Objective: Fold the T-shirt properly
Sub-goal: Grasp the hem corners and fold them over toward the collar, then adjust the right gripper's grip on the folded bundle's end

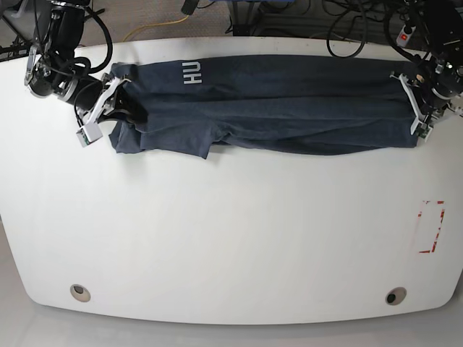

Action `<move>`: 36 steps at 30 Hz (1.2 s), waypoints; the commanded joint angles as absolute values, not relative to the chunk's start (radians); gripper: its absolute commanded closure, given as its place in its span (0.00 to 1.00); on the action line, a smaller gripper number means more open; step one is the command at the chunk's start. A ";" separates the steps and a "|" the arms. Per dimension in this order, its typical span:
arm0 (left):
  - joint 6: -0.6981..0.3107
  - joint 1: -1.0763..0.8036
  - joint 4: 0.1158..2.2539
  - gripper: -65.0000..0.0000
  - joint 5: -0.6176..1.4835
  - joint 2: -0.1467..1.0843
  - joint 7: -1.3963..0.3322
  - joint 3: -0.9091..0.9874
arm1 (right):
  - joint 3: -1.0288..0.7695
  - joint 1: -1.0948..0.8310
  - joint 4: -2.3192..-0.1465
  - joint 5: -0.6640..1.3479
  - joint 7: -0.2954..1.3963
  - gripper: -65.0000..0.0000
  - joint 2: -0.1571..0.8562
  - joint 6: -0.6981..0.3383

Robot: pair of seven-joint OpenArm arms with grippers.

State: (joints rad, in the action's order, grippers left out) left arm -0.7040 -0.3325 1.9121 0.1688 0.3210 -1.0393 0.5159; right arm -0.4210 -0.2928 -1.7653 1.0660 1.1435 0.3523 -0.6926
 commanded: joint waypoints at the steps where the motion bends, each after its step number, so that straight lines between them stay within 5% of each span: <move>1: -0.698 -0.343 1.928 0.86 0.165 0.337 -1.029 0.519 | -0.418 -0.288 -1.741 1.086 1.121 1.00 0.352 -0.698; 5: -0.698 -0.360 1.928 0.63 0.165 0.337 -1.029 0.519 | -0.410 -0.288 -1.679 1.059 1.119 0.98 0.351 -0.698; 8: -0.698 -0.366 1.926 0.51 0.165 0.338 -1.029 0.516 | -0.417 -0.288 -1.679 1.000 1.119 0.76 0.351 -0.698; 12: -0.698 -0.366 1.928 0.53 0.166 0.341 -1.029 0.506 | -0.432 -0.295 -1.724 0.987 1.125 0.48 0.360 -0.698; 14: -0.698 -0.364 1.934 0.53 0.171 0.338 -1.029 0.524 | -0.458 -0.320 -1.771 1.012 1.125 0.42 0.361 -0.698; 24: -0.698 -0.275 1.972 0.53 0.165 0.257 -1.029 0.661 | -0.467 -0.265 -1.853 1.059 1.125 0.40 0.305 -0.698; 36: -0.698 -0.252 1.934 0.53 0.165 0.213 -1.024 0.670 | -0.334 -0.154 -1.804 0.869 1.119 0.40 0.251 -0.698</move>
State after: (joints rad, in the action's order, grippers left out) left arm -0.7002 -0.2577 1.9221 0.1638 0.1951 -1.0397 0.6632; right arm -0.3386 -0.1738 -1.7912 0.8654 1.1389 0.2501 -0.6907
